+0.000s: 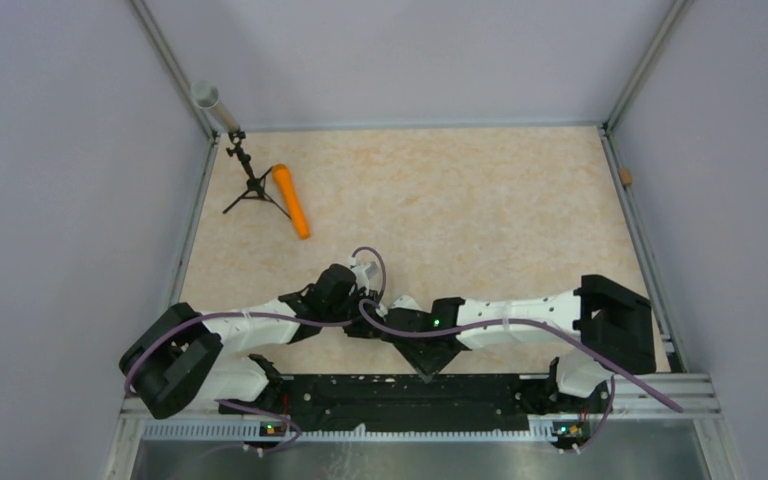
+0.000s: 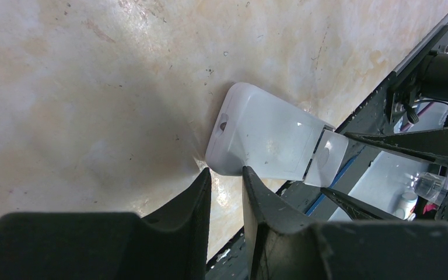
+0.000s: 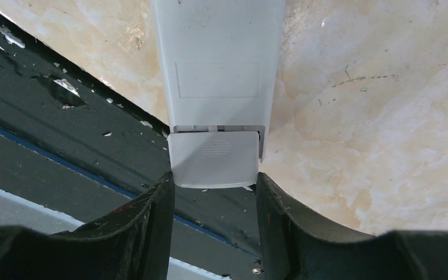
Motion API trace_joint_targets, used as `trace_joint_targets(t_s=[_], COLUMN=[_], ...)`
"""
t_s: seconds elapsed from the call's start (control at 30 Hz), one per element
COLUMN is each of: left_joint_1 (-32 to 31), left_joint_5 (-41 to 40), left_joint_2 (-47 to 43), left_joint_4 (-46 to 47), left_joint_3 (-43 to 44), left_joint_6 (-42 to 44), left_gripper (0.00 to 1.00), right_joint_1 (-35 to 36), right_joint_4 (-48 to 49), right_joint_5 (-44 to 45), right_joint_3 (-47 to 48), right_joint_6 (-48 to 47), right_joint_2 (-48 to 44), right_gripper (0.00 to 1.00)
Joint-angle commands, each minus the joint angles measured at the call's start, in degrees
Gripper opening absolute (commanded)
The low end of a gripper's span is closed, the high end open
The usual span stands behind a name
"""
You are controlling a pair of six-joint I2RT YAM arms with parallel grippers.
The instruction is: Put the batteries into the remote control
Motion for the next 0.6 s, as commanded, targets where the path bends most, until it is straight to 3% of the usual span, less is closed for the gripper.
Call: trace_joint_targets(t_s=[0.0, 0.57], left_joint_1=[-0.3, -0.3], left_joint_5=[0.7, 1.0], left_joint_2=[-1.9, -0.9], left_joint_4=[1.6, 2.3], left_joint_3=[-0.4, -0.2], left_joint_6=[0.5, 0.4], left_gripper=[0.27, 0.27], right_joint_1=[-0.5, -1.2], right_joint_4=[0.8, 0.0], right_joint_5=[1.0, 1.8], right_joint_3=[-0.5, -1.4], right_joint_6=[0.7, 1.4], right_joint_2=[0.1, -1.7], right_gripper=[0.12, 0.12])
